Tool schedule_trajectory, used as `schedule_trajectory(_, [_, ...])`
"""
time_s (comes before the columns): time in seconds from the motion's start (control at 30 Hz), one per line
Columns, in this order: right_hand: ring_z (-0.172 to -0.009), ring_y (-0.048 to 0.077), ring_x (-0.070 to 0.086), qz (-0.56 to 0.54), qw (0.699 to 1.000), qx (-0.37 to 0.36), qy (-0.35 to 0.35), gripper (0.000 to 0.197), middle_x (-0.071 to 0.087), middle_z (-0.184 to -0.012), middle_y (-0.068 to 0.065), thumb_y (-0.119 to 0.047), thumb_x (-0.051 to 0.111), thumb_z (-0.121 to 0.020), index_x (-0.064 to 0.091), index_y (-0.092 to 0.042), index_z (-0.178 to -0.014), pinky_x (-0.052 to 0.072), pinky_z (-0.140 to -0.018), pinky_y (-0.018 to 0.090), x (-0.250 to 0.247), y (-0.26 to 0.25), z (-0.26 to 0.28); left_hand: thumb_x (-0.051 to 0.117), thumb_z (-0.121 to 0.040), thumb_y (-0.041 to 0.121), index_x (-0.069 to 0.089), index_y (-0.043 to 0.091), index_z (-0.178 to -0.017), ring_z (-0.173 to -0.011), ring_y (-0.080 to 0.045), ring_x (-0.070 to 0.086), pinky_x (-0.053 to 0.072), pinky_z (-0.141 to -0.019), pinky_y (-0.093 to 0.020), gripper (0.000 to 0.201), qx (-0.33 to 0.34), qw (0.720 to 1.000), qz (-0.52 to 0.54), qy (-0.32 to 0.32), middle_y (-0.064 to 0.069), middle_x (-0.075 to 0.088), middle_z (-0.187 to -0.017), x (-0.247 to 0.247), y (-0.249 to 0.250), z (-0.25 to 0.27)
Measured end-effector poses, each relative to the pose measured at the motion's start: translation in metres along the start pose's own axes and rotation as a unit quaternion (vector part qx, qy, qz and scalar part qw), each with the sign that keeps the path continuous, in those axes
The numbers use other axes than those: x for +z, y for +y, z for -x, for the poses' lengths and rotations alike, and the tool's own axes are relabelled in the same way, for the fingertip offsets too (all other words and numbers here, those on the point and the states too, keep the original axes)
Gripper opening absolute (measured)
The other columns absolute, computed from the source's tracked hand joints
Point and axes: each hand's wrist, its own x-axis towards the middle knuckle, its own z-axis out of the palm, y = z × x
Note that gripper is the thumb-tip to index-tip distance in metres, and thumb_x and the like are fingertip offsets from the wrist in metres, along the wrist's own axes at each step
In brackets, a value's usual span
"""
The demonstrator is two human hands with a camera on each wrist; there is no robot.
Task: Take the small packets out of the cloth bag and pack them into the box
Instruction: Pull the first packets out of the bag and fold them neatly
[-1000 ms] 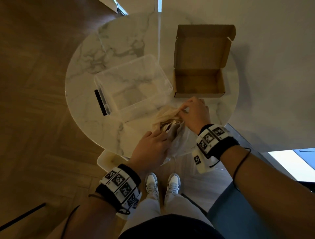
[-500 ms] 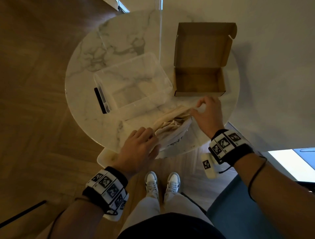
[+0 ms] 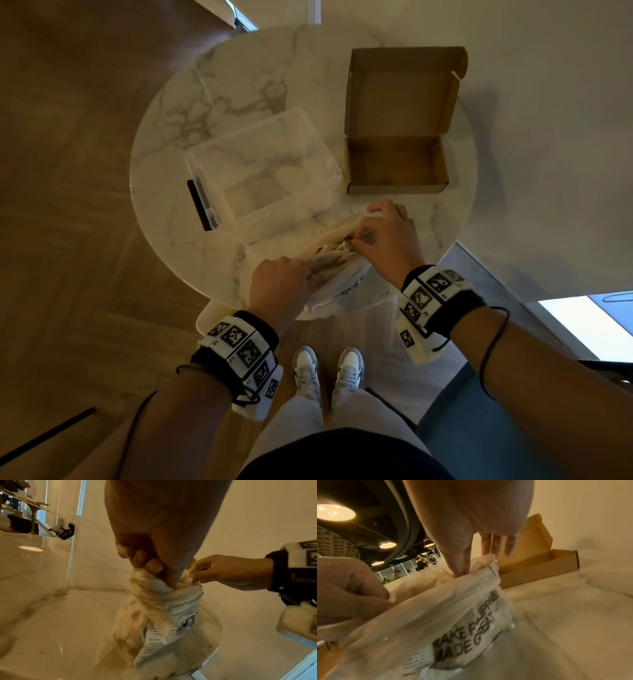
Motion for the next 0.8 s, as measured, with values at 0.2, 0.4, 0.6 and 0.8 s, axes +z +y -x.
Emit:
schedule_trajectory(0.2, [-0.142,0.032,0.011,0.063,0.988,0.019,-0.138,0.068,0.012,-0.156,0.007,-0.046,0.071,-0.077,0.042,-0.032,-0.137,0.025,-0.11,0.051,0.012,0.009,0.008,0.035,-0.102,0.044,0.066,0.012,-0.089,-0.086,-0.028,0.063,0.034,-0.067,-0.032,0.046,-0.045,0.999,-0.012,0.019,-0.008,0.067,-0.089,-0.003,-0.01,-0.002])
schedule_trajectory(0.4, [-0.146,0.033,-0.004,0.043,0.972,0.026,-0.231,0.103,-0.008,-0.159,0.007,-0.044,0.077,-0.071,0.012,-0.031,-0.15,0.017,-0.113,0.055,0.005,0.004,0.011,0.049,-0.084,0.065,0.06,0.024,-0.119,-0.095,-0.027,0.062,0.042,-0.068,-0.031,0.055,0.04,0.989,0.137,0.048,-0.001,0.058,-0.118,0.014,0.006,-0.007])
schedule_trajectory(0.6, [-0.146,0.034,-0.007,0.072,0.96,0.035,-0.267,0.102,-0.011,-0.159,0.008,-0.049,0.076,-0.069,0.015,-0.032,-0.149,0.014,-0.114,0.055,0.006,0.008,0.011,0.06,-0.067,0.072,0.04,0.028,-0.131,-0.107,-0.03,0.059,0.044,-0.079,-0.039,0.08,-0.009,0.995,0.095,0.01,0.003,0.047,-0.131,0.028,-0.014,-0.012])
schedule_trajectory(0.8, [-0.144,0.033,0.003,0.025,0.971,0.036,-0.235,0.094,-0.001,-0.159,0.005,-0.042,0.078,-0.068,0.025,-0.036,-0.146,0.021,-0.111,0.053,0.003,0.011,0.007,0.046,-0.078,0.07,0.055,0.024,-0.126,-0.092,-0.028,0.06,0.043,-0.073,-0.036,0.067,0.048,0.983,0.163,0.069,-0.002,0.054,-0.116,0.015,-0.016,-0.014])
